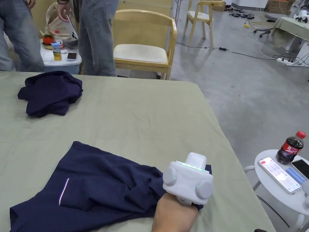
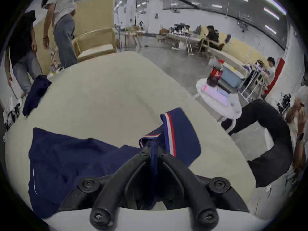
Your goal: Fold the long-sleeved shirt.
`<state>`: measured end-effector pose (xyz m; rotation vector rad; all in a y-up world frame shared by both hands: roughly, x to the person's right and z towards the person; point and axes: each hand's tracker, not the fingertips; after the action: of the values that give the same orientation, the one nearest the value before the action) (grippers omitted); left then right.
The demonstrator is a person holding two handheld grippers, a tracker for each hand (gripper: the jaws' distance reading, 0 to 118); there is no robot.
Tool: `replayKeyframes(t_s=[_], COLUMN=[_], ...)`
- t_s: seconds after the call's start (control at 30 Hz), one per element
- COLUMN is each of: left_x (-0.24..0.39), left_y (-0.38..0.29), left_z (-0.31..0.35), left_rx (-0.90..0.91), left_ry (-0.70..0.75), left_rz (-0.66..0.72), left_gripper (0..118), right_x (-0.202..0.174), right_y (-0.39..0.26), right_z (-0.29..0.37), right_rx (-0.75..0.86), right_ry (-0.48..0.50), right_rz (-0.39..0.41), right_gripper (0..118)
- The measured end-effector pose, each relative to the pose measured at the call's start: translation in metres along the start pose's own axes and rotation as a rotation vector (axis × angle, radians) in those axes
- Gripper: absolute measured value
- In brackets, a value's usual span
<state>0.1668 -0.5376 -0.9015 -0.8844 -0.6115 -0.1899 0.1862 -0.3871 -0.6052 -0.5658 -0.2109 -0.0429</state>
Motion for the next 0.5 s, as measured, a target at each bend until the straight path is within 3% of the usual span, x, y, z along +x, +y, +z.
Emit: replayKeyframes(t_s=[0.03,0.07,0.1,0.13,0.17,0.37,0.5], left_x=[-0.001,-0.005,-0.012,-0.016,-0.022,-0.09,-0.137], left_y=[-0.003,-0.006,-0.01,-0.013,-0.015,-0.041,-0.107], left_z=[-0.001,0.001,0.013,0.022,0.037,0.199,0.3], left_rx=[0.006,0.018,0.035,0.048,0.069,0.342,0.413], left_ry=[0.006,-0.007,-0.043,-0.035,-0.025,0.014,0.112], left_rz=[-0.001,0.022,0.048,0.047,0.039,0.112,0.158], left_gripper=[10,26,53,89,98,98,111], right_x=[0.001,0.001,0.001,0.001,0.0,-0.022,-0.041], right_y=[0.0,-0.001,0.0,0.001,0.003,0.021,0.016], right_z=[-0.002,-0.002,-0.001,-0.001,0.0,0.007,0.011], right_rx=[-0.004,-0.005,-0.004,0.001,0.007,0.092,0.121], right_ry=[-0.001,-0.003,-0.001,0.008,0.019,0.096,0.151], right_rz=[-0.002,-0.004,-0.006,-0.009,-0.01,0.041,0.03], right_gripper=[0,0,0,0,0,0,0])
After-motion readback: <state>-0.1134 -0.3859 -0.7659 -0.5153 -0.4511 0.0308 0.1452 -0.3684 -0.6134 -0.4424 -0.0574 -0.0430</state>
